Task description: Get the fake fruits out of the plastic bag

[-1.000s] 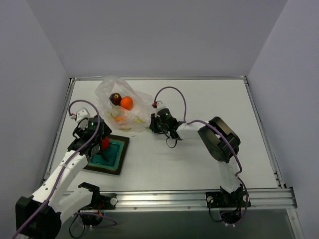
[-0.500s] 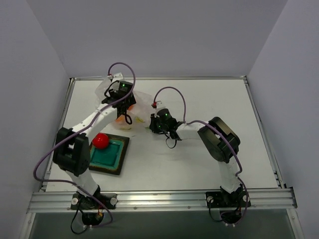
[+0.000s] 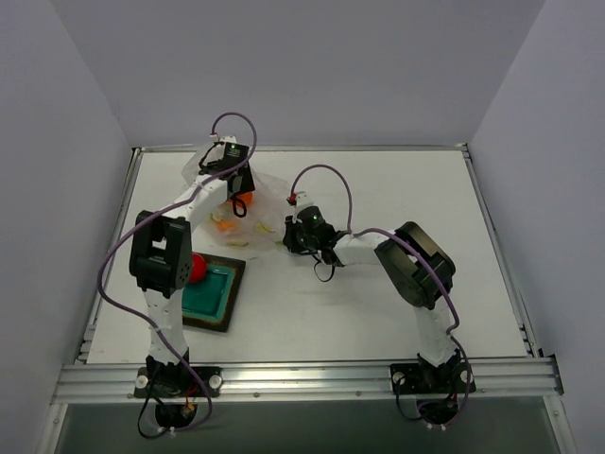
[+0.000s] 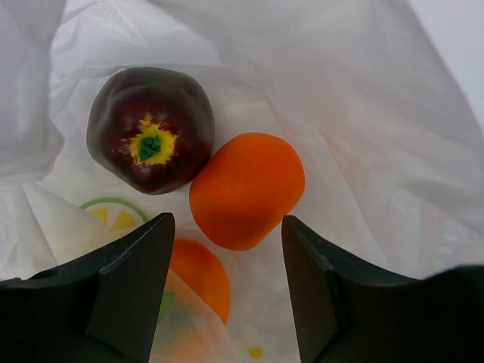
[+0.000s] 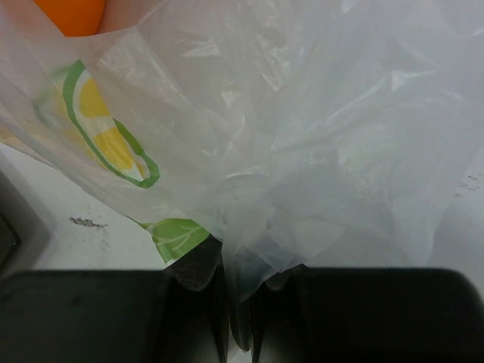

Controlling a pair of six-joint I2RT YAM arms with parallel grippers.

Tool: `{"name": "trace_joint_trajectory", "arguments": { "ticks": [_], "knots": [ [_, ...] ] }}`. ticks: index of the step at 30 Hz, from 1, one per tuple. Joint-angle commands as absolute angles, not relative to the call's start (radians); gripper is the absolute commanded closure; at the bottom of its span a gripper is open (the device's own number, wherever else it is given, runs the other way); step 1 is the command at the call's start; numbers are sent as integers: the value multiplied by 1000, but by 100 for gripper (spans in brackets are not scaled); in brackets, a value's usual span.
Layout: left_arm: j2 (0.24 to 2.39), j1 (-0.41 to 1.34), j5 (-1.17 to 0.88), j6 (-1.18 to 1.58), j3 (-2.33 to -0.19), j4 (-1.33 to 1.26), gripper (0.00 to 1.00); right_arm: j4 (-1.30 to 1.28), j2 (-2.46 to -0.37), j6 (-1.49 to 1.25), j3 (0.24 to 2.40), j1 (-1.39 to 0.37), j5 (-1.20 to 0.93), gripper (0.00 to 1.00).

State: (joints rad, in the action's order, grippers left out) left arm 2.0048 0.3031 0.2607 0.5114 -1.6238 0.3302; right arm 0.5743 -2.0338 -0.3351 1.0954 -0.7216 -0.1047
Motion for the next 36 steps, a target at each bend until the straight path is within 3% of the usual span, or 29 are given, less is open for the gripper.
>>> {"name": "trace_joint_trajectory", "arguments": {
  "ticks": [1, 5, 15, 20, 29, 36],
  "knots": [
    [2011, 293, 224, 477, -1695, 364, 43, 551, -1997, -319, 1104, -730, -87, 93],
    [2049, 276, 187, 471, -1703, 348, 32, 551, -1997, -319, 1106, -730, -86, 93],
    [2083, 272, 120, 472, -1675, 265, 30, 546, -2014, -319, 1115, -730, -91, 93],
    [2095, 262, 101, 471, -1652, 186, 37, 545, -2022, -318, 1117, -730, -92, 93],
    [2040, 256, 121, 460, -1592, 135, 69, 543, -2017, -318, 1115, -730, -94, 93],
    [1855, 259, 80, 521, -1470, 107, 73, 549, -2019, -322, 1115, -730, -98, 93]
  ]
}}
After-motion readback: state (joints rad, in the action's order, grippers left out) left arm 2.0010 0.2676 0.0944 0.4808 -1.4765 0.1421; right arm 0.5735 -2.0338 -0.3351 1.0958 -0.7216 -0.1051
